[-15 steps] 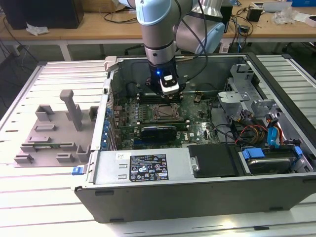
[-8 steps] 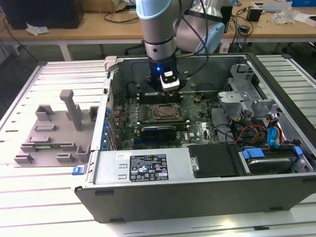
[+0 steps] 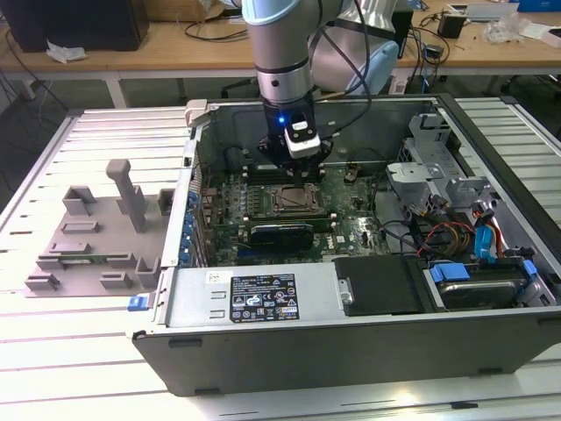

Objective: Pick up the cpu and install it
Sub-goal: 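Install the first cpu locking lever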

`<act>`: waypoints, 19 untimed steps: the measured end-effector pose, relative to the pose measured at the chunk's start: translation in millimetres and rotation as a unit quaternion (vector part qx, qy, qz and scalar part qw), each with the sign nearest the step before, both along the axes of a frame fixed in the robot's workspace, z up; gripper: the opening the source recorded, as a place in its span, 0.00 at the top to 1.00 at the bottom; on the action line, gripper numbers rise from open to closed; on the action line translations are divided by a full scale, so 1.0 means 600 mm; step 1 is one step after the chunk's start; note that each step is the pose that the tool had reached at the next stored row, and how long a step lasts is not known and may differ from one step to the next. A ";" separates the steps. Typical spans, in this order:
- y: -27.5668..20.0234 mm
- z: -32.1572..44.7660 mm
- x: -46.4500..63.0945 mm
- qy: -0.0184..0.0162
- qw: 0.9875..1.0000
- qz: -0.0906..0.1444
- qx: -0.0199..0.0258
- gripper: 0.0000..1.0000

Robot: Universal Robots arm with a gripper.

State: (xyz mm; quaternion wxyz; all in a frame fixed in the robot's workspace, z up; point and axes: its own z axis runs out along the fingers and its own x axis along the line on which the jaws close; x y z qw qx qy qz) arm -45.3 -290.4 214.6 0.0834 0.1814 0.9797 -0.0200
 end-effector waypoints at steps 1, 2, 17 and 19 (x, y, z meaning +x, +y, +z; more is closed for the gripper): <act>-0.0021 0.000 0.000 0.000 1.000 0.000 -0.006 0.89; -0.0060 0.000 -0.001 0.001 1.000 0.000 -0.012 0.89; -0.0200 -0.001 -0.008 0.015 1.000 0.023 -0.014 0.89; -0.0200 -0.002 -0.008 0.014 0.999 0.042 -0.015 0.89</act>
